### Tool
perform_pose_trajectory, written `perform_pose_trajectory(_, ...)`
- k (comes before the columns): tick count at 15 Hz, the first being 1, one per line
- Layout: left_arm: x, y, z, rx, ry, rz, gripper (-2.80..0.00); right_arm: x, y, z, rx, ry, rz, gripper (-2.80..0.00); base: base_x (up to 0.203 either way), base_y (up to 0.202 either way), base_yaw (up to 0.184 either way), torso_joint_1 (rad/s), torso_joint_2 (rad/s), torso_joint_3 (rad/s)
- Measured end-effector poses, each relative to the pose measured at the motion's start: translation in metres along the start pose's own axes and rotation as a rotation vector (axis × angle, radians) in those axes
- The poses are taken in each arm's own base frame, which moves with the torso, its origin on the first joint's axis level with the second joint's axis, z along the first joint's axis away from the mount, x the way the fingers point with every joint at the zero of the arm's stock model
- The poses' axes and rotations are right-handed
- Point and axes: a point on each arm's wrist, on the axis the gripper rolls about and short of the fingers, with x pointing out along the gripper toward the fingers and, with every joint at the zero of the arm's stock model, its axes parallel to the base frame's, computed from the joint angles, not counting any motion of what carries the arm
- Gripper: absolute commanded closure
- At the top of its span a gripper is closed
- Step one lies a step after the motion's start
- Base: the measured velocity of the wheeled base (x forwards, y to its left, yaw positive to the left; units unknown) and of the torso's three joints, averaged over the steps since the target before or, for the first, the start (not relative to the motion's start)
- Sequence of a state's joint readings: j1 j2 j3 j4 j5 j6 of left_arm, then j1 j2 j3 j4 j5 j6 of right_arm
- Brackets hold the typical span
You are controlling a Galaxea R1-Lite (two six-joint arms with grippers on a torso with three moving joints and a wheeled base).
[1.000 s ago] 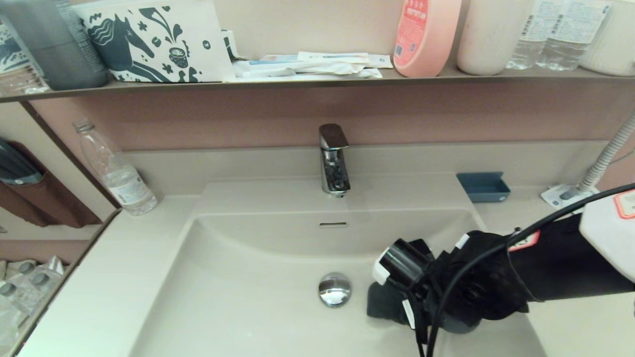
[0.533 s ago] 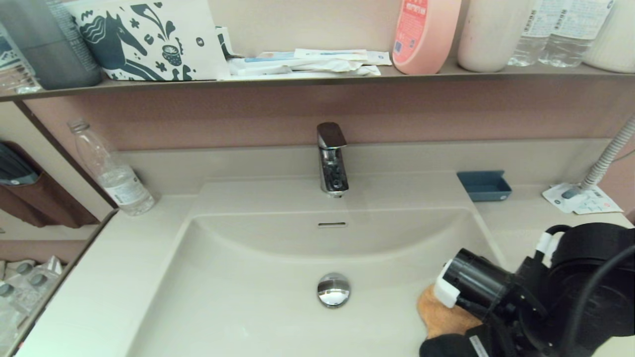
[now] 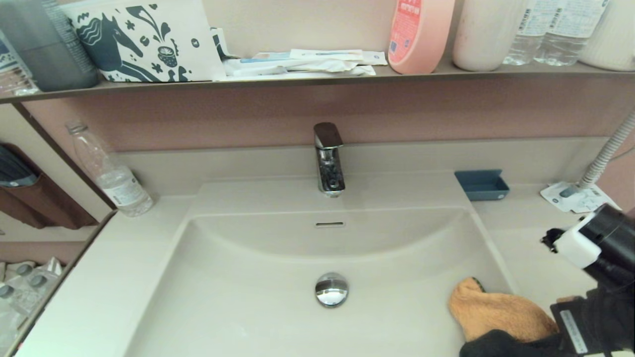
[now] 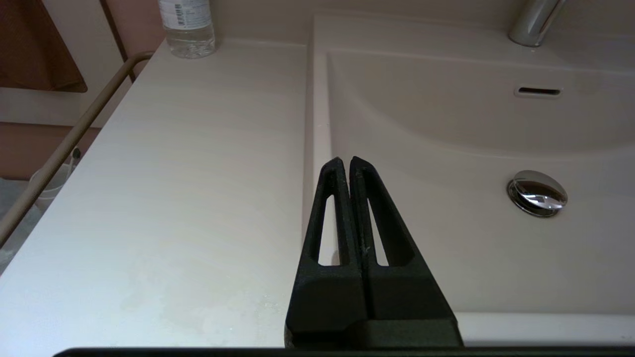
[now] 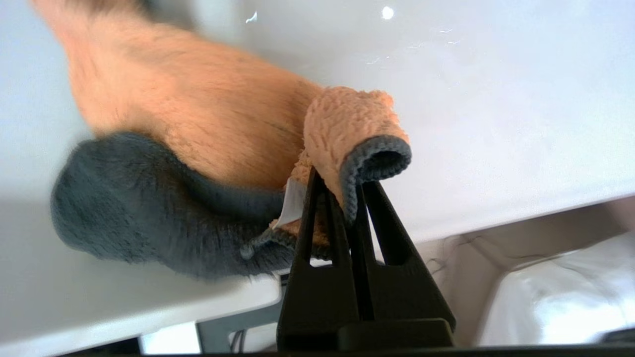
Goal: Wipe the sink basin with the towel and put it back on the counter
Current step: Wipe the sink
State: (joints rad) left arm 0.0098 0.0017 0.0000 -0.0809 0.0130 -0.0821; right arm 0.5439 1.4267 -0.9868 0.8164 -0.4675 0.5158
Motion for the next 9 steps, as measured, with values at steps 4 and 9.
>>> perform_pose_trajectory(4, 0.000, 0.000, 0.000, 0.000, 0.000, 0.000, 0.00, -0.027, -0.047, 0.025, 0.163, -0.110, 0.047, 0.00, 0.000, 0.000, 0.000, 0.000, 0.00, 0.000)
perform_pose_trajectory(9, 0.000, 0.000, 0.000, 0.000, 0.000, -0.001, 0.00, -0.067, -0.088, 0.045, 0.307, -0.268, 0.102, 0.00, 0.000, 0.000, 0.000, 0.000, 0.00, 0.000)
